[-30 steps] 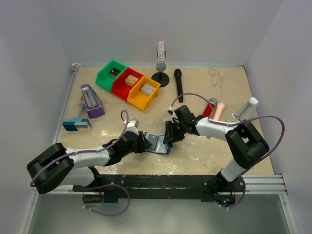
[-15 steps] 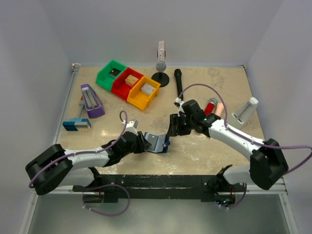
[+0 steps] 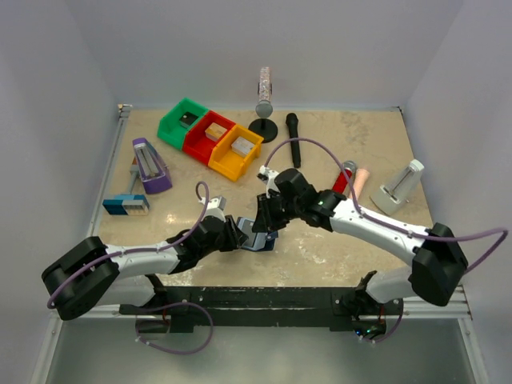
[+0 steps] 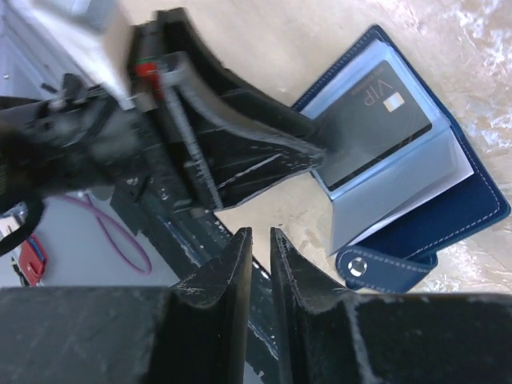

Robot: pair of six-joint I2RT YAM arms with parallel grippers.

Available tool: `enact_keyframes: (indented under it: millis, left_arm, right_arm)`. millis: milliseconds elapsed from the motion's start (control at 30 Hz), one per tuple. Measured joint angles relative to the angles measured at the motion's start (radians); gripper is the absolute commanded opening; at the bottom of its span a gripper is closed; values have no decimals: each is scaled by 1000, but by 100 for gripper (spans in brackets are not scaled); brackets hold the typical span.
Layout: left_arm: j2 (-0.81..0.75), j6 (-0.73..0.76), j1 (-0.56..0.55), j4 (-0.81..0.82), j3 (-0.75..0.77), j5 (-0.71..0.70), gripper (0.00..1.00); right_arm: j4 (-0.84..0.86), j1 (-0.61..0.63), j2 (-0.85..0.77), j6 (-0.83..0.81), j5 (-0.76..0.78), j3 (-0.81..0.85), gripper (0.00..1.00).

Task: Take the credit cards out of the card holder
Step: Remove the credit card from the card holder.

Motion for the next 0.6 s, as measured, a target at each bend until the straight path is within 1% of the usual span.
enact_keyframes:
  millis: [200, 300, 600]
  left_arm:
    - [0, -10, 0, 1, -3, -1, 37]
    - [0, -11, 0, 1, -3, -2, 37]
    - [0, -18, 0, 9, -10, -3, 36]
  right_arm:
    - [32, -4, 164, 39, -22, 0, 14]
    - [51, -10, 217, 52, -30, -15, 13]
    - [111, -98, 224, 64, -45, -142, 11]
